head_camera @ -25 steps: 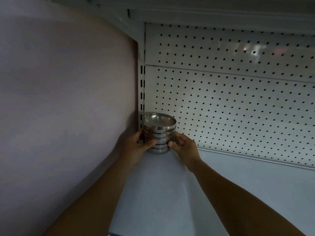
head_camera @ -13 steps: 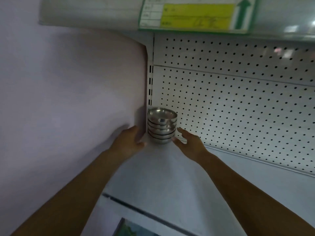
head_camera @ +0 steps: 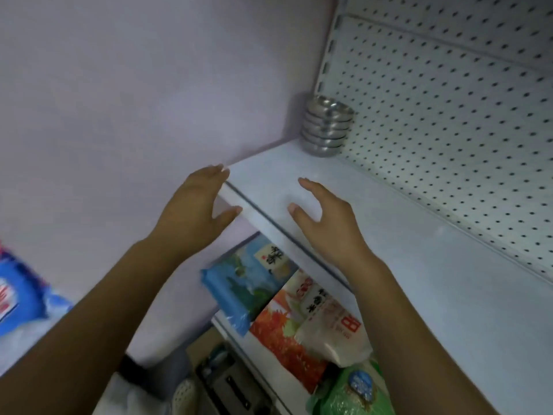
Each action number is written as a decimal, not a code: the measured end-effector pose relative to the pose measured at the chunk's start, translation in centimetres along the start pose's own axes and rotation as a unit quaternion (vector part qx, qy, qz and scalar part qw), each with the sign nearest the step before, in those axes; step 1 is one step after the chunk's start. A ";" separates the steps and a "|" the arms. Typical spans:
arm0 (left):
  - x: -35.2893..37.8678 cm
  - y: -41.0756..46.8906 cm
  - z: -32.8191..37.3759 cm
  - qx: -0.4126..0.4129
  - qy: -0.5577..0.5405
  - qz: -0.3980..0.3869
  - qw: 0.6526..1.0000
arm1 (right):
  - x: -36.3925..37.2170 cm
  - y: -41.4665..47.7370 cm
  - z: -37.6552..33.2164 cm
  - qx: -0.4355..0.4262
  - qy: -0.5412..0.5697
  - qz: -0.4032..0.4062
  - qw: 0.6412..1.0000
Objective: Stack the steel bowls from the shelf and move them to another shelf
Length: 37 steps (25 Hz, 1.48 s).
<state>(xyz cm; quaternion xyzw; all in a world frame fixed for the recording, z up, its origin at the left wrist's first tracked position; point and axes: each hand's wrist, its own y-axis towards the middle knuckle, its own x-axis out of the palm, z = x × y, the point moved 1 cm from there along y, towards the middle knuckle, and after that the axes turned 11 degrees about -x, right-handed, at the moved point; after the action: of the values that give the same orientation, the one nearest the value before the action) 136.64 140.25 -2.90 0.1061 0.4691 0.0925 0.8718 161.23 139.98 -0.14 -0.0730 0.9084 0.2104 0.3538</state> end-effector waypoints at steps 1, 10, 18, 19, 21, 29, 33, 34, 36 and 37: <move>-0.3 -3.3 -0.6 -0.021 0.014 0.009 1.000 | 1.5 -1.9 -1.1 -0.018 0.025 -0.005 1.000; -4.5 -27.6 -7.7 -0.285 0.026 0.030 0.958 | 14.6 -11.3 -7.0 -0.068 0.041 -0.269 0.960; -12.6 -44.3 -17.1 -0.491 0.020 0.111 0.864 | 28.4 -15.9 -21.0 -0.197 0.041 -0.466 0.862; -14.2 -46.1 -18.2 -0.505 0.022 0.124 0.854 | 30.3 -16.7 -23.2 -0.210 0.041 -0.476 0.853; -18.0 -50.4 -20.5 -0.536 0.029 0.154 0.830 | 34.8 -18.9 -28.4 -0.231 0.055 -0.506 0.829; -33.4 -68.7 -26.8 -0.644 0.115 0.242 0.716 | 49.7 -27.6 -48.6 -0.347 0.121 -0.561 0.742; -36.1 -74.3 -27.7 -0.689 0.093 0.289 0.659 | 53.4 -30.7 -54.5 -0.380 0.135 -0.578 0.709; -36.3 -75.2 -28.1 -0.694 0.089 0.302 0.647 | 54.4 -31.2 -55.6 -0.390 0.133 -0.587 0.697; -36.9 -77.0 -29.1 -0.710 0.083 0.333 0.614 | 56.8 -32.1 -57.9 -0.416 0.126 -0.604 0.668; -37.4 -78.0 -29.5 -0.721 0.077 0.352 0.592 | 58.1 -32.6 -59.3 -0.429 0.123 -0.611 0.654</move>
<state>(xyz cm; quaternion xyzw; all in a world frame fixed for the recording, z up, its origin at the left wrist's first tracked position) 96.42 58.48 -10.11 -0.4078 0.2406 0.7082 0.5237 91.18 85.85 -10.87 -0.7803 0.5029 0.3020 0.2168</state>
